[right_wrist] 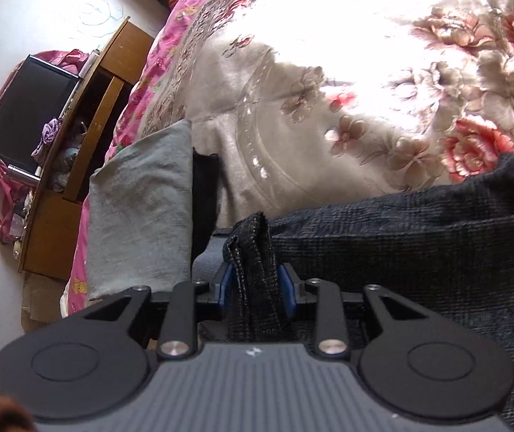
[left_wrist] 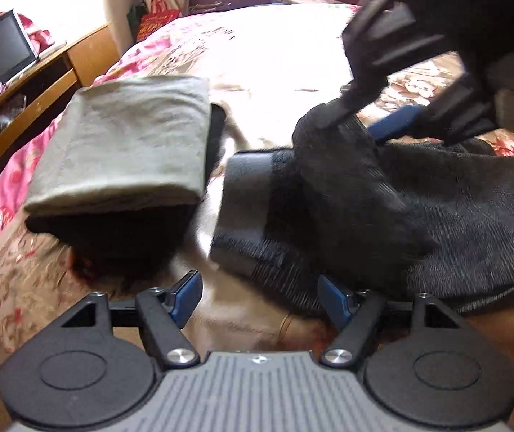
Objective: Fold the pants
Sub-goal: 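Fold the lifted end over toward the left gripper and release it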
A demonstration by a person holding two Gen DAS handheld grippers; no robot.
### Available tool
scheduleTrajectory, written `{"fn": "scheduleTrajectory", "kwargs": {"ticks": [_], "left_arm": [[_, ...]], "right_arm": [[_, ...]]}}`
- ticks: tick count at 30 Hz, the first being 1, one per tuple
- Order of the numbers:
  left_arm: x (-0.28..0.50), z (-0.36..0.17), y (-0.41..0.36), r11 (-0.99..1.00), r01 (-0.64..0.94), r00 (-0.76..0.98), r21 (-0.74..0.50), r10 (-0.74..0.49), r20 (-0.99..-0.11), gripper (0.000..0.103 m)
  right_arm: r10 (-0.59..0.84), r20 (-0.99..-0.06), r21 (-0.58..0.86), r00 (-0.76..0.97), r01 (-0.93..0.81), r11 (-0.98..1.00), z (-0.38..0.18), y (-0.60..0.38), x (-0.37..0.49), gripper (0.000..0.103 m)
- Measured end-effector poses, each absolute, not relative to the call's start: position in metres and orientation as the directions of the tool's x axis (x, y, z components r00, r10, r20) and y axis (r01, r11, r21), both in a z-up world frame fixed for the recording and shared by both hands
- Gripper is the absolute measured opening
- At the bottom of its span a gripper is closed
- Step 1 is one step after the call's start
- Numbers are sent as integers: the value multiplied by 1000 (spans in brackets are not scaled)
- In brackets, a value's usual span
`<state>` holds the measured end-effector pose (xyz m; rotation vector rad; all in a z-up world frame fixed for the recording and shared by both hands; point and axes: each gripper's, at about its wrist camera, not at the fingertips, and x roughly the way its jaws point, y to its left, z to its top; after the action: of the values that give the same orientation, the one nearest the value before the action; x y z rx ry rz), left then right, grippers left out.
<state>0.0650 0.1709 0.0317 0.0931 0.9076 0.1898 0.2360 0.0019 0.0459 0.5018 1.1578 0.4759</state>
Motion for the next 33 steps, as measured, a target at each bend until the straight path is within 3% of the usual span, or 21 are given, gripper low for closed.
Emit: {"fn": "scheduleTrajectory", "kwargs": {"ticks": [10, 13, 22, 24, 26, 30, 32, 33], "left_arm": [[58, 35, 185, 974, -177, 586, 144, 222, -779, 85], [46, 39, 185, 979, -151, 613, 138, 202, -764, 85], [29, 33, 160, 991, -43, 628, 130, 128, -768, 85], [33, 30, 152, 991, -20, 644, 131, 113, -756, 85], [40, 25, 146, 989, 8, 658, 145, 104, -746, 85], [49, 16, 139, 983, 37, 666, 182, 112, -738, 85], [48, 16, 141, 984, 39, 667, 176, 106, -738, 85], [48, 17, 142, 984, 41, 666, 174, 103, -739, 85]], "right_arm": [[680, -697, 669, 227, -138, 731, 36, 20, 249, 35], [655, -718, 633, 235, -170, 755, 35, 13, 241, 44], [636, -746, 610, 200, -180, 772, 13, 10, 240, 48], [632, -739, 607, 235, -176, 775, 17, 0, 239, 56], [632, -747, 605, 204, -185, 775, 13, 1, 243, 57], [729, -677, 708, 101, -185, 682, 2, 17, 251, 57], [751, -657, 730, 69, -190, 657, -1, 24, 253, 52], [753, -654, 733, 76, -183, 655, 0, 24, 253, 28]]}}
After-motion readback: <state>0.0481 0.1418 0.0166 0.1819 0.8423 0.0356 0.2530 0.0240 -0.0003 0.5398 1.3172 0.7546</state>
